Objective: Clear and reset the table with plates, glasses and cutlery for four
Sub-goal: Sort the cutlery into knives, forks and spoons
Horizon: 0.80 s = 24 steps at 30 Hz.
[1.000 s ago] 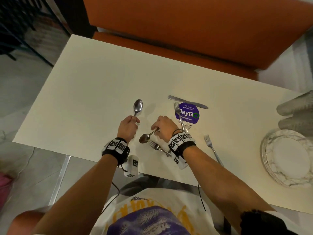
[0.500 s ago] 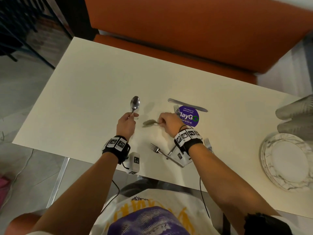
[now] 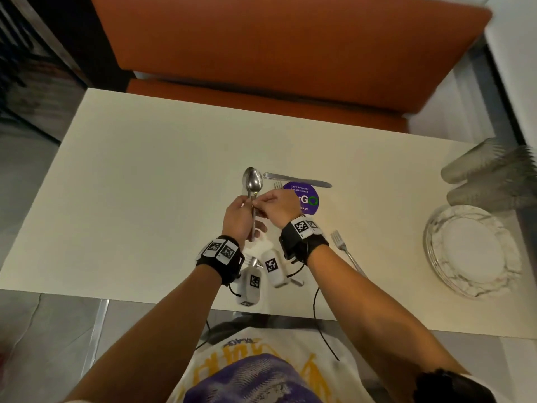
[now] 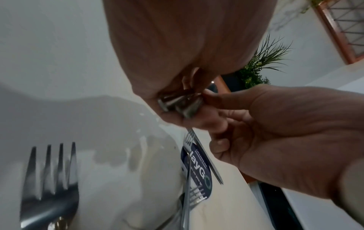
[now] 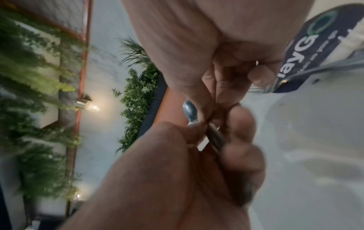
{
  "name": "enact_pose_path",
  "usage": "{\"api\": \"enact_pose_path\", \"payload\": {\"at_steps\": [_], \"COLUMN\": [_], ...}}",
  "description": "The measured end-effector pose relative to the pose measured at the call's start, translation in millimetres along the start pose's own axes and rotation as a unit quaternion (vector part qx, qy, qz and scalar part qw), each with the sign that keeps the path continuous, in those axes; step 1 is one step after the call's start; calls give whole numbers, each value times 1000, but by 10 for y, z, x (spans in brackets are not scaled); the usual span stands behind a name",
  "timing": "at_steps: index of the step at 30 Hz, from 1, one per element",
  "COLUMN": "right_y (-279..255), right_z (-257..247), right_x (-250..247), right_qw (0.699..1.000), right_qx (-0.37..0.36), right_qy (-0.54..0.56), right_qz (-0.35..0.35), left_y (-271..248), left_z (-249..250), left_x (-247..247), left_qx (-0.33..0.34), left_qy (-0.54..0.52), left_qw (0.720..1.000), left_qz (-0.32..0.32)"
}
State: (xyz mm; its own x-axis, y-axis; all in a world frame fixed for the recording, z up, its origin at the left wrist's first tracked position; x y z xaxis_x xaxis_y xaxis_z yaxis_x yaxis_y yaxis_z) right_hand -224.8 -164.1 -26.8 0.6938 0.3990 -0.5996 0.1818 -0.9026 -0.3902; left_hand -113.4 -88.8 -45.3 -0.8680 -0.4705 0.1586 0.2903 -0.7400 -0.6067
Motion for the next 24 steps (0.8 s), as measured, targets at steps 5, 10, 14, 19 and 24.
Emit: {"api": "enact_pose_path", "payload": {"at_steps": [5, 10, 14, 19, 24], "right_y": [53, 188, 243, 280, 363], "right_z": [-2, -8, -72, -95, -1], "right_x": [-167, -328, -338, -410, -655], "right_qw": [997, 998, 997, 997, 992], "right_qx": [-20, -17, -63, -51, -32], "right_qy": [-65, -28, -35, -51, -95], "right_qz": [36, 55, 25, 26, 74], "left_y": [-1, -20, -5, 36, 183], "left_z": [-98, -75, -76, -78, -25], "left_x": [0, 30, 62, 141, 293], "left_qx": [-22, -28, -39, -36, 7], "left_qy": [7, 20, 28, 50, 122], "left_qw": [1000, 999, 998, 995, 988], "left_qz": [5, -23, -43, -75, -98]}}
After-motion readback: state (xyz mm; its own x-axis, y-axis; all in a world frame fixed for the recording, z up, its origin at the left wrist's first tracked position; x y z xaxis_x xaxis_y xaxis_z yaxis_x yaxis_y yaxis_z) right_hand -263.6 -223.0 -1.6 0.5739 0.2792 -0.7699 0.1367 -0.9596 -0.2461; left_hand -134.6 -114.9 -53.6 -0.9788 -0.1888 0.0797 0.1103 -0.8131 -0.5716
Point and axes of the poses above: each hand's wrist, its own y-axis towards the middle knuckle, its own x-axis out of the palm, z = x × y, the point moved 7 cm from there along y, towards the middle knuckle, and after that the axes turned 8 degrees about -y, right-handed, at the moved point
